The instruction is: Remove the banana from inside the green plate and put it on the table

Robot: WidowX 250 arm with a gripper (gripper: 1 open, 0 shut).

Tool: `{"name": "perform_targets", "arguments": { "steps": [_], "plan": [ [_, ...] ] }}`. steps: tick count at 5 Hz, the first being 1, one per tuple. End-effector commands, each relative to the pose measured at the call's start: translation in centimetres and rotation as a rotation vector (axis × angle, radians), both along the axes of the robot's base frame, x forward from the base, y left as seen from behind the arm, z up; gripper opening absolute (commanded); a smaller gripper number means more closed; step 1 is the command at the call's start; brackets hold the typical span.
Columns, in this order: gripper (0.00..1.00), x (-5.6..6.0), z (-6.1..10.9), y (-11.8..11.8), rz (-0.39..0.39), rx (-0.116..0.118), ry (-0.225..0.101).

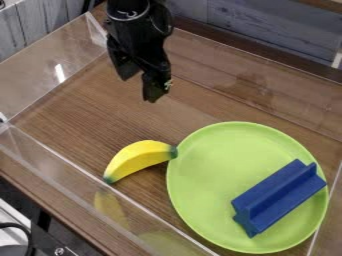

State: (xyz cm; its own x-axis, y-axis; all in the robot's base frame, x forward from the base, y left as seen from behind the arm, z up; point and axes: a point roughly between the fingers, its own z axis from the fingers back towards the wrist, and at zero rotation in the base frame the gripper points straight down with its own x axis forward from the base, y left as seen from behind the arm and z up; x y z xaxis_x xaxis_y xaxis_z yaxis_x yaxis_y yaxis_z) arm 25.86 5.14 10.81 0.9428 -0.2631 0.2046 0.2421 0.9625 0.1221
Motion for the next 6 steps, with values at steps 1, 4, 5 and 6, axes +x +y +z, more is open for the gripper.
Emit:
{"name": "perform_targets", "arguments": {
  "steps": [1,4,5,6],
  "plan": [
    [1.00,0.7,-0.2,-0.5,0.031,-0.012,-0.024],
    [1.00,1.6,-2.2,-0.5,0.105,-0.045,-0.031],
    [1.00,1.9,-2.4,0.0,0.153,-0.055,-0.033],
    [1.00,1.3,-1.9,0.5,0.120,-0.065,-0.031]
  ]
}}
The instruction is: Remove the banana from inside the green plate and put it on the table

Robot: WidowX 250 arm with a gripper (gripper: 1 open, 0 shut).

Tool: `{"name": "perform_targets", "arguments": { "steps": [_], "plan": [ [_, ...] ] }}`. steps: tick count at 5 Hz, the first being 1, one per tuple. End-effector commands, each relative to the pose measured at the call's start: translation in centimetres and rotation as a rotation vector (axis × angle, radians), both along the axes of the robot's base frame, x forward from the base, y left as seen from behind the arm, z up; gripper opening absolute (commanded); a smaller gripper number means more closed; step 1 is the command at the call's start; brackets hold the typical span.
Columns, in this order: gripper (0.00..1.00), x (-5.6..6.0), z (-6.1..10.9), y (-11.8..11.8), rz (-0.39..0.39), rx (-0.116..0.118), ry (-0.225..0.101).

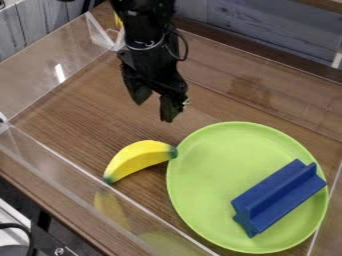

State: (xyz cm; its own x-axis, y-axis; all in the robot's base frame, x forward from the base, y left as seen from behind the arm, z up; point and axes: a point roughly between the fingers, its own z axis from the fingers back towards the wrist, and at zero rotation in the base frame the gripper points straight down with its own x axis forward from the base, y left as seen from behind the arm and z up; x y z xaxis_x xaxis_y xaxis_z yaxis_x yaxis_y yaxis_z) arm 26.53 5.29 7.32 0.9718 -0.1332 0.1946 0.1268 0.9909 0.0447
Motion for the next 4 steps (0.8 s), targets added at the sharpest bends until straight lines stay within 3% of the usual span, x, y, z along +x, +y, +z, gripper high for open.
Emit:
{"name": "perform_targets", "arguments": {
  "steps": [1,3,4],
  "plan": [
    [1.00,0.1,2.0,0.8,-0.028,0.002,-0.056],
    [1.00,1.1,0.9,3.1,0.035,-0.013,-0.067],
    [1.00,1.0,0.3,2.5,0.015,-0.023,-0.065]
  ]
}}
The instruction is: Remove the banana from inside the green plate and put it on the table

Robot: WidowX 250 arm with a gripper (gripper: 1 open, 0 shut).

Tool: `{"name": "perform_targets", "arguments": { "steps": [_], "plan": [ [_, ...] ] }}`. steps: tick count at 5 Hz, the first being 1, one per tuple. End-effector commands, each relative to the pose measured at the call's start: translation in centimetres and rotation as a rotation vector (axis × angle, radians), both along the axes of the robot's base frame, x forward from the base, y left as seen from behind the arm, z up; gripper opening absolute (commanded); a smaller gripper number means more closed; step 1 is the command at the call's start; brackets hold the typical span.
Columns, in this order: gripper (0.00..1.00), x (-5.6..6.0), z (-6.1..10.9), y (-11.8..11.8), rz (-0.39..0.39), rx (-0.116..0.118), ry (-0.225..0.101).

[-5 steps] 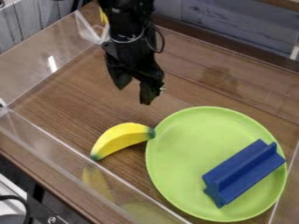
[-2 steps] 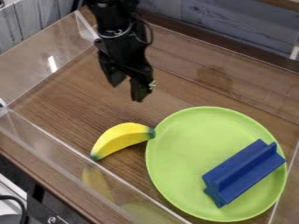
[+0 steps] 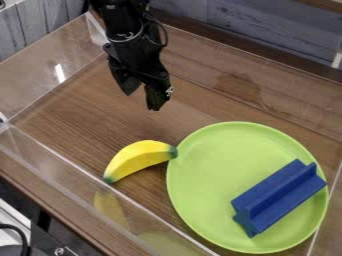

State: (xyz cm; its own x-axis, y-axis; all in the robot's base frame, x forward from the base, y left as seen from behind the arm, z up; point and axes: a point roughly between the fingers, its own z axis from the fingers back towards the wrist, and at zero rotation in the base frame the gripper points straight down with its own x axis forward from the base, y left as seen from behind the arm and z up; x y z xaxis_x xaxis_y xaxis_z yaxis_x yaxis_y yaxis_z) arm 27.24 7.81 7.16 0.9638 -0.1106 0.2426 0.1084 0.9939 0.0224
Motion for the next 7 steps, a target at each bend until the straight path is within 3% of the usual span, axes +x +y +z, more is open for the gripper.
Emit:
{"name": "perform_targets", "arguments": {
  "steps": [1,3,4,5,6,7],
  "plan": [
    [1.00,0.7,1.0,-0.8,-0.026,-0.001,-0.014],
    [1.00,2.0,1.3,-0.5,-0.031,-0.013,-0.003],
    [0.00,2.3,1.5,-1.0,-0.047,-0.021,0.011],
    [1.00,2.6,1.5,-1.3,-0.081,-0.026,0.030],
    [0.00,2.5,1.6,-0.4,-0.099,-0.029,0.041],
    [1.00,2.3,1.8,0.5,-0.115,-0.034,0.047]
  ]
}}
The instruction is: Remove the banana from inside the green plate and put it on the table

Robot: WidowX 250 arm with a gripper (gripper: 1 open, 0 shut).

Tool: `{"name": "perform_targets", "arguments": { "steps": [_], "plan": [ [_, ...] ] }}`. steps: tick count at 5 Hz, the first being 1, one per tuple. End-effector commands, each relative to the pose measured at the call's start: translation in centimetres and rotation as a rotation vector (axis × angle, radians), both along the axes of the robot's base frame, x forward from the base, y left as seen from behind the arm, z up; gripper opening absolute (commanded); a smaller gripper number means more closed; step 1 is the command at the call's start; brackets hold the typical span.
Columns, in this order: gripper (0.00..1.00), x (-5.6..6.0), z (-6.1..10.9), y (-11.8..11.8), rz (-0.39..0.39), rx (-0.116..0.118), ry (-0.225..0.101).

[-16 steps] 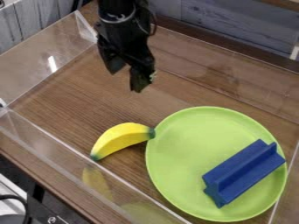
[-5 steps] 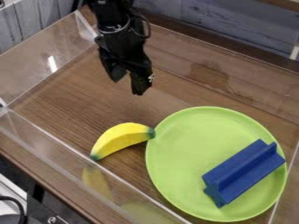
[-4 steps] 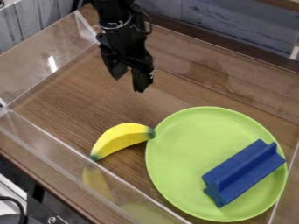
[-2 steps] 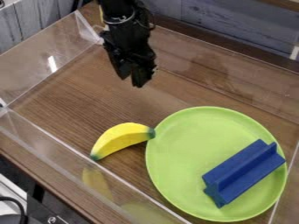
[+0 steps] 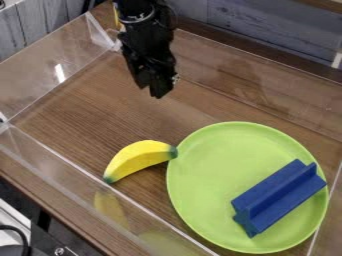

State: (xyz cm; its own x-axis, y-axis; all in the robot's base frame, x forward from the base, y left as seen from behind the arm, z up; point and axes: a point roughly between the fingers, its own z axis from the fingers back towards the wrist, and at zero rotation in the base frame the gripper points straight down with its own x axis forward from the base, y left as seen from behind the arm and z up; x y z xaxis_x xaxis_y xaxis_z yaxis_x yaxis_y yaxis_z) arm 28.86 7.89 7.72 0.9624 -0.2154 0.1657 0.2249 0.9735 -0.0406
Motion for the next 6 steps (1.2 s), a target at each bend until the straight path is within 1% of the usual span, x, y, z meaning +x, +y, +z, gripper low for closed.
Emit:
{"name": "perform_targets", "arguments": {
  "steps": [1,2,3,4,5,6],
  "plan": [
    [1.00,0.6,1.6,1.0,-0.060,0.006,-0.042],
    [1.00,-0.5,2.3,0.5,-0.088,-0.013,-0.055],
    [1.00,-2.2,1.7,0.6,-0.022,-0.025,-0.060],
    [1.00,-3.0,0.8,1.0,0.042,-0.023,-0.066],
    [1.00,-2.3,0.5,-0.2,0.065,-0.016,-0.069],
    [1.00,-1.9,0.0,-1.3,0.078,-0.015,-0.068]
  ]
}}
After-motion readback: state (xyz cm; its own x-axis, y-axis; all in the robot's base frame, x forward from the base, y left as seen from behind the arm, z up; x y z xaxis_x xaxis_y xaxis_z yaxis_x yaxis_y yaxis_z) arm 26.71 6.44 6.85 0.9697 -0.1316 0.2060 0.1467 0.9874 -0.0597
